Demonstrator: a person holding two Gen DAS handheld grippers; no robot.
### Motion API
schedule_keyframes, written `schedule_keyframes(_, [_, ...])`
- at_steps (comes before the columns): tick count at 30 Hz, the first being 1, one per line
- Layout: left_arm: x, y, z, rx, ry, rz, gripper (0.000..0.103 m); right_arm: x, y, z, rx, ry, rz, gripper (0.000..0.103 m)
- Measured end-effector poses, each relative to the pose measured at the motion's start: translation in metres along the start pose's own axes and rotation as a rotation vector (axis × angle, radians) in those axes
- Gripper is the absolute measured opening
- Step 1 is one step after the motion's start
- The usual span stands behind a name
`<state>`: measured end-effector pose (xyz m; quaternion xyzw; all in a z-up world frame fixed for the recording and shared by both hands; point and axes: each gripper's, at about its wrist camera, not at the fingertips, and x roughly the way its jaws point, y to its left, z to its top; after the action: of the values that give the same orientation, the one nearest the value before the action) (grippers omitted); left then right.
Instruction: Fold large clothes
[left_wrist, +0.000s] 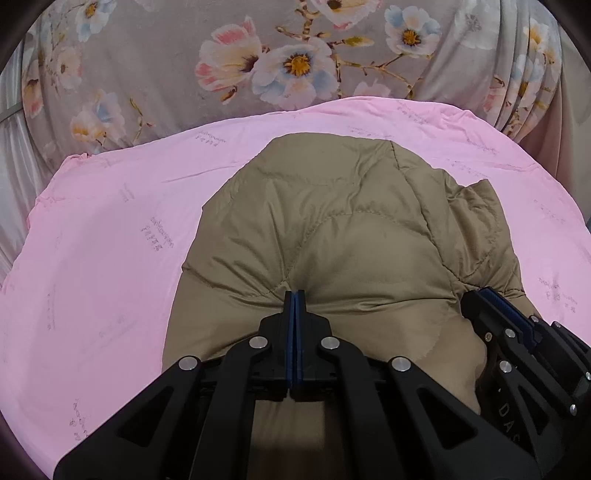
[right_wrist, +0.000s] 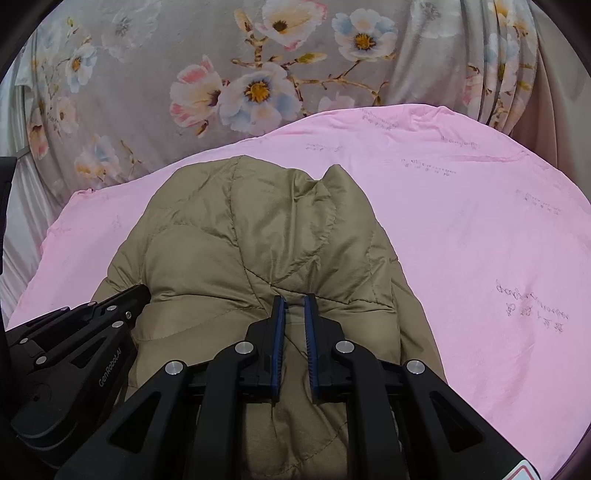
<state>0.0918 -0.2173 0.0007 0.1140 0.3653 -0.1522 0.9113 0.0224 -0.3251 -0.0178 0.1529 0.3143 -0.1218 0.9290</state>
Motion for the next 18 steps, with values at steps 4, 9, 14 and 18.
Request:
schedule_keyframes(4, [0.0026,-0.0009,-0.0007,0.003,-0.007,0.007,0.0,0.0017,-0.0006,-0.0019,0.004,-0.002,0.001,0.008])
schedule_keyframes(9, [0.0052,-0.0038,-0.0026,0.013,-0.019,0.025,0.0,0.0027,-0.001,-0.0022,0.004,-0.002,0.0,0.008])
schedule_keyframes(14, [0.0059,-0.0063,-0.0038,0.023,-0.026,0.039,0.0,0.0026,-0.0013,-0.002,0.003,-0.002,0.003,0.008])
schedule_keyframes(18, [0.0055,-0.0069,-0.0033,0.028,-0.027,0.046,0.0,0.0022,-0.0003,-0.0026,0.003,-0.002,0.005,0.008])
